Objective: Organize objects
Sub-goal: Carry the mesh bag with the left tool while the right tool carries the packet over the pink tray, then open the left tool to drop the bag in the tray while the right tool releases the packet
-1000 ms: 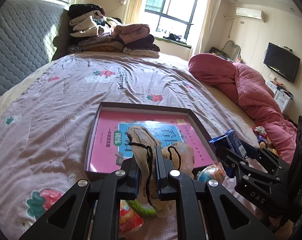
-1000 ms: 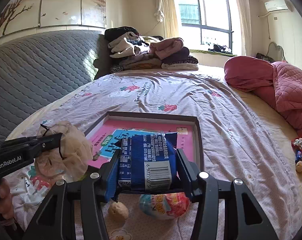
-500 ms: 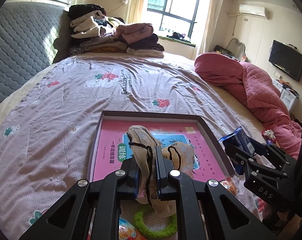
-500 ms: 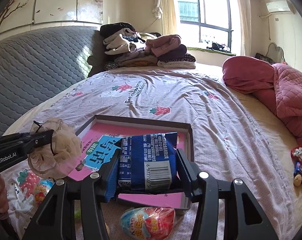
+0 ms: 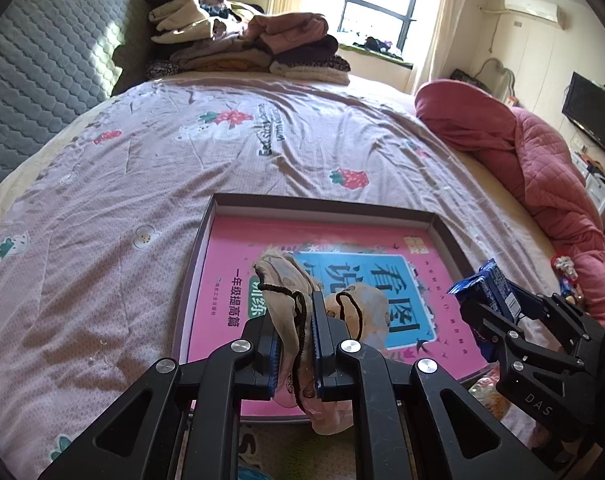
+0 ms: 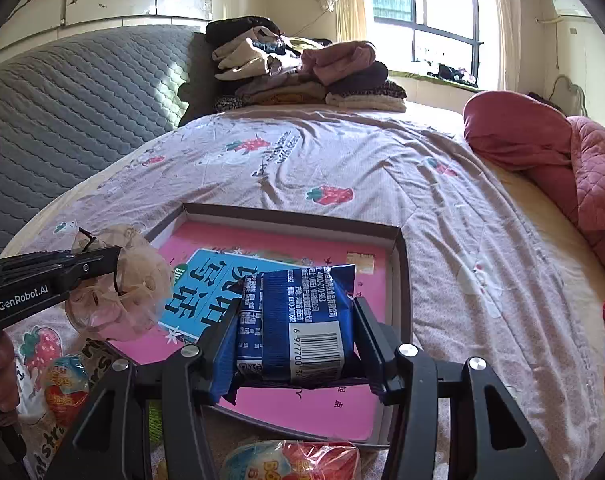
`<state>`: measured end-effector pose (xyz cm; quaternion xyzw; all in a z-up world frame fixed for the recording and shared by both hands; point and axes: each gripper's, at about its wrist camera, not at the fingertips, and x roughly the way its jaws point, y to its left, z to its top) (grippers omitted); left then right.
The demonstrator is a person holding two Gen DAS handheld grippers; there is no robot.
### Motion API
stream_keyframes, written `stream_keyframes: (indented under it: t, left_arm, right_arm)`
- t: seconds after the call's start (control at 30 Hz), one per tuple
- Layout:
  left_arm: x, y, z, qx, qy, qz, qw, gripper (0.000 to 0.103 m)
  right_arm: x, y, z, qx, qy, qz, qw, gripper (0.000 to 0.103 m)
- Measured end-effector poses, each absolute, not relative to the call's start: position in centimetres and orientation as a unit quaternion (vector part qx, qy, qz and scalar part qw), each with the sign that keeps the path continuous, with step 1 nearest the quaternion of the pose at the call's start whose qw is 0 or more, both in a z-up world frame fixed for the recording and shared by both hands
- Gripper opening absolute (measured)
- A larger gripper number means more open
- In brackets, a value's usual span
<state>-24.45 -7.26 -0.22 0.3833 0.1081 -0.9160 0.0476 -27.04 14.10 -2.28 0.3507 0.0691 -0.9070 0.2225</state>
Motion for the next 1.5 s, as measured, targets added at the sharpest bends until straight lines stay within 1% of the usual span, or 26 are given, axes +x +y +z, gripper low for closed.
stream_keyframes:
  t: [0.23,0.33,0.53,0.63,0.67,0.83,0.97,1.13,1.2,1.3,1.37,1.4,1.43,1.47,1.5]
  left_arm:
    - [-25.6,-7.1,-1.7,0.41,0.106,-0.904,0.048,0.012]
    - [-26.1,-6.9,-2.3,0.423,0.101,-0.899,0.047,0.013]
    - [-27.0,-6.6,-3.3,0.448,0.094,-0.888,0.048,0.013]
    - [-27.3,-6.6,-3.7,0.456,0.096,-0.883,0.049,0.014]
    - [-27.4,-6.6,-3.9,0.461,0.094,-0.881,0.052,0.016]
    - [-27.8,-6.6,-4.7,0.487,0.092,-0.867,0.058,0.016]
    - [-27.9,-7.3,-5.0,0.498,0.112,-0.858,0.06,0.017]
    - [-28.1,-7.8,-5.2,0.515,0.128,-0.845,0.061,0.029]
    - [-28.0,-8.0,-5.1,0.517,0.14,-0.843,0.059,0.035]
    - [-27.7,-8.1,-4.6,0.509,0.144,-0.847,0.056,0.043]
    - [-27.6,-8.1,-4.3,0.507,0.149,-0.847,0.055,0.044]
    - [-27.6,-8.1,-4.2,0.505,0.154,-0.848,0.052,0.046]
    - [-27.6,-8.1,-4.1,0.504,0.158,-0.848,0.051,0.049]
    - [-27.6,-8.2,-4.0,0.503,0.159,-0.848,0.051,0.054]
    - [-27.6,-8.2,-3.9,0.502,0.16,-0.849,0.052,0.056]
  right_arm:
    - [-28.0,13.6,-3.4,0.377,0.075,-0.898,0.214,0.053]
    - [-28.7,13.1,-4.2,0.394,0.094,-0.892,0.202,0.053]
    - [-29.8,12.8,-6.1,0.437,0.104,-0.873,0.191,0.053]
    - [-30.1,12.9,-6.7,0.454,0.098,-0.864,0.192,0.053]
    - [-30.1,13.0,-6.9,0.457,0.096,-0.863,0.193,0.053]
    - [-30.3,13.3,-7.1,0.467,0.084,-0.859,0.193,0.053]
    - [-30.4,13.4,-7.2,0.48,0.08,-0.852,0.193,0.054]
    - [-30.4,13.4,-7.0,0.48,0.075,-0.852,0.196,0.054]
    - [-30.4,13.3,-6.7,0.478,0.074,-0.853,0.198,0.054]
    - [-30.3,13.4,-6.3,0.472,0.072,-0.856,0.2,0.056]
    - [-30.3,13.5,-6.0,0.469,0.07,-0.857,0.201,0.058]
    - [-30.3,13.6,-5.9,0.468,0.069,-0.858,0.201,0.059]
    - [-30.2,13.6,-5.8,0.468,0.068,-0.858,0.202,0.059]
    - [-30.2,13.7,-5.6,0.466,0.066,-0.859,0.202,0.059]
    - [-30.2,13.8,-5.5,0.464,0.064,-0.86,0.202,0.059]
